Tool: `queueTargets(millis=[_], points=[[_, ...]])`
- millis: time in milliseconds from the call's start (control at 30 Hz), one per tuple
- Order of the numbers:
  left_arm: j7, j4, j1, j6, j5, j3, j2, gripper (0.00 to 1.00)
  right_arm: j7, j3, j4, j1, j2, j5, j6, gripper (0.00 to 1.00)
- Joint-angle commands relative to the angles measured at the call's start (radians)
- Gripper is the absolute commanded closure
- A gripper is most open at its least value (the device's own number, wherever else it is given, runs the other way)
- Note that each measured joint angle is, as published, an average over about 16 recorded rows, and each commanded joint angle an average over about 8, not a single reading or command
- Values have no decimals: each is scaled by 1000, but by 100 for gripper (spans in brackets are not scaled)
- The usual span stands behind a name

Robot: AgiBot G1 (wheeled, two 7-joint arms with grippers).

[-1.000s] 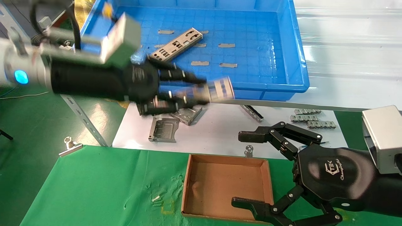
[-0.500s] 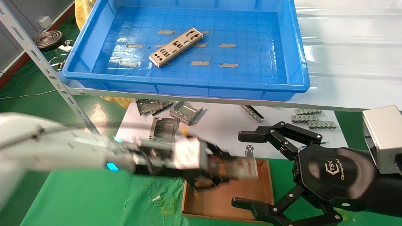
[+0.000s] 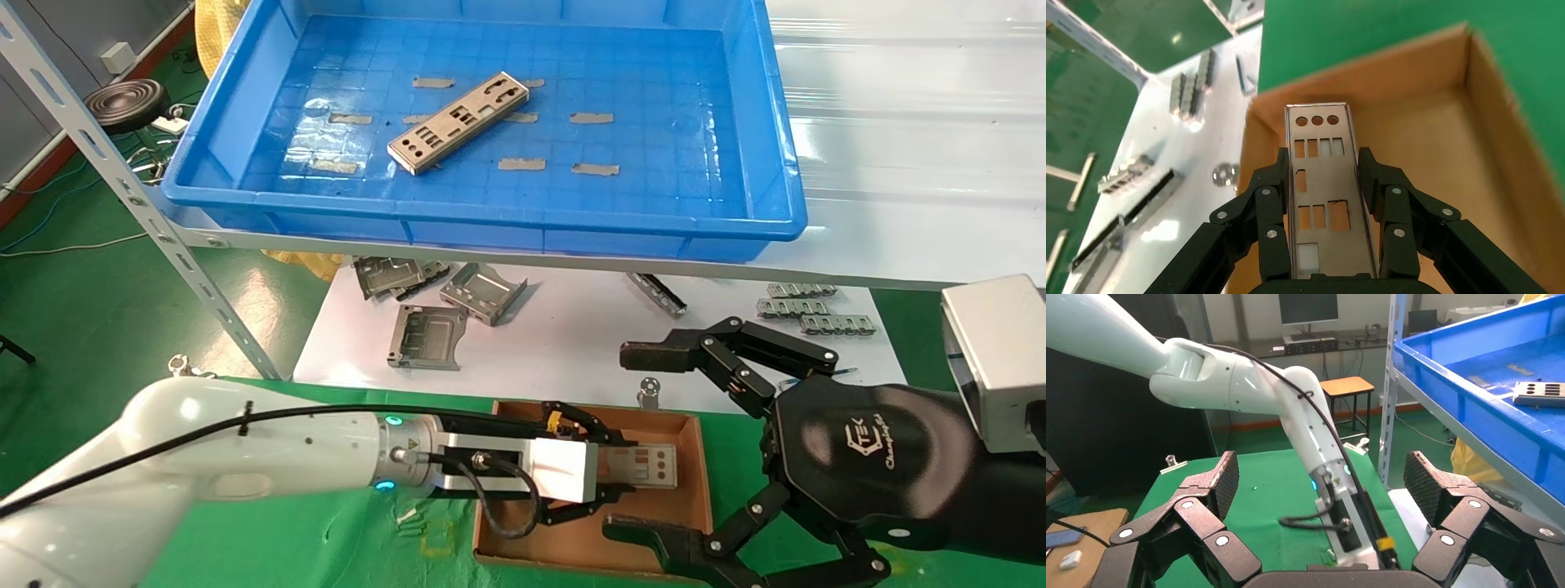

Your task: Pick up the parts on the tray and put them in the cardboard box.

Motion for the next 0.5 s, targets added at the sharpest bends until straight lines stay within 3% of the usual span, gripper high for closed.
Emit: queueTargets(millis=[33,167,500], points=[[30,31,3,-22,14,4,19,44,0,0,0,0,0,0,0,0],[74,90,-5,-14,6,6,36,0,0,0,0,0,0,0,0,0],[148,164,-26,7,-38,12,46,0,0,0,0,0,0,0,0,0]])
